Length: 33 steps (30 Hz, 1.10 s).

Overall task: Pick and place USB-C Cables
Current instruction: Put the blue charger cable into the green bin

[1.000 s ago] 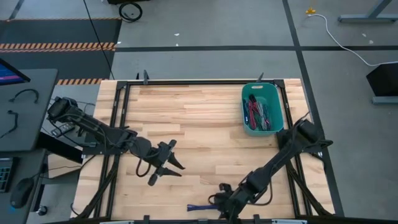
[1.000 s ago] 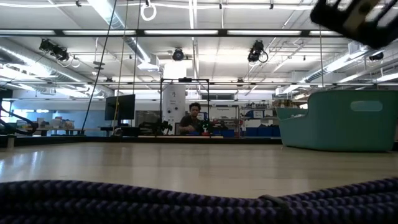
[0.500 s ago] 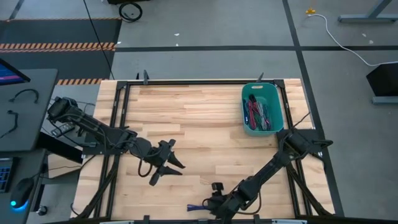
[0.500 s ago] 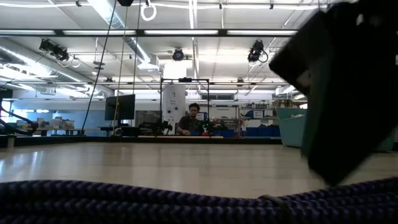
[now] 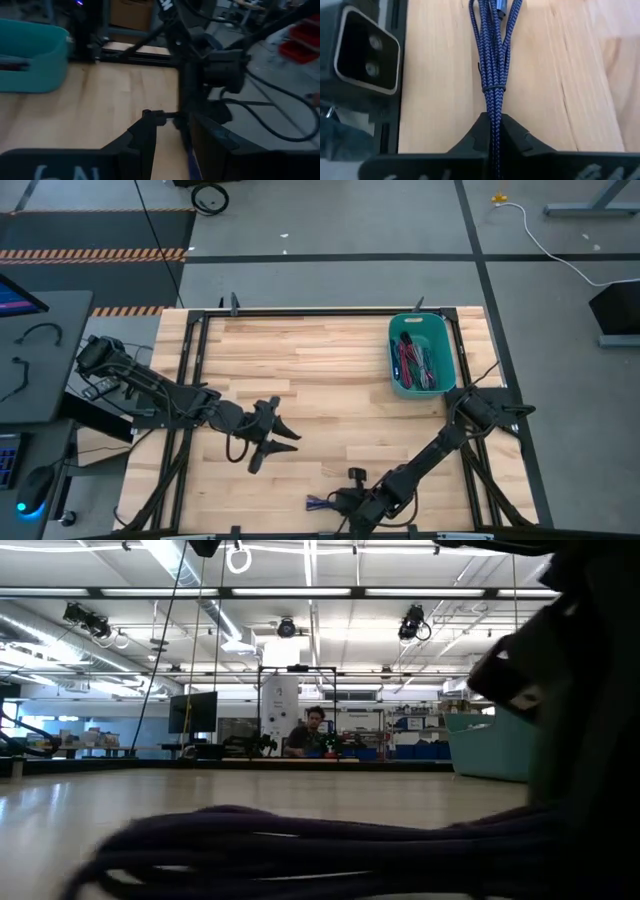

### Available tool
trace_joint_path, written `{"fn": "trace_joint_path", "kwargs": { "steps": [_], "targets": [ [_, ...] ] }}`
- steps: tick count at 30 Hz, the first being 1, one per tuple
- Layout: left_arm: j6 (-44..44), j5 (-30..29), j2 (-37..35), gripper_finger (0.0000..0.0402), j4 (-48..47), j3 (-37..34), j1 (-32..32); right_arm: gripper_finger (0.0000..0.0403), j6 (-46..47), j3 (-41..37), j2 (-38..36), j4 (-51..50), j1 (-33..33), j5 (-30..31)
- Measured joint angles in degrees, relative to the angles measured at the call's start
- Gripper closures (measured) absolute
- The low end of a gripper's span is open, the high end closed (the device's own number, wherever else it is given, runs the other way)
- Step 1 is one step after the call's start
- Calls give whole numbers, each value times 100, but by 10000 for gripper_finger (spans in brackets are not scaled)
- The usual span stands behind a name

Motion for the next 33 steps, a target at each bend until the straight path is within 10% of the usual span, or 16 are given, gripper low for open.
{"fn": "trace_joint_path", "kwargs": {
  "steps": [25,33],
  "targets": [
    [326,-1076,0,279,19,0,1869,383,6035,-7,-4033,-7428,-19,2396],
    [307,-1073,0,278,183,-2,2393,380,5347,-1200,-5972,-7328,-1036,2386]
  ]
}}
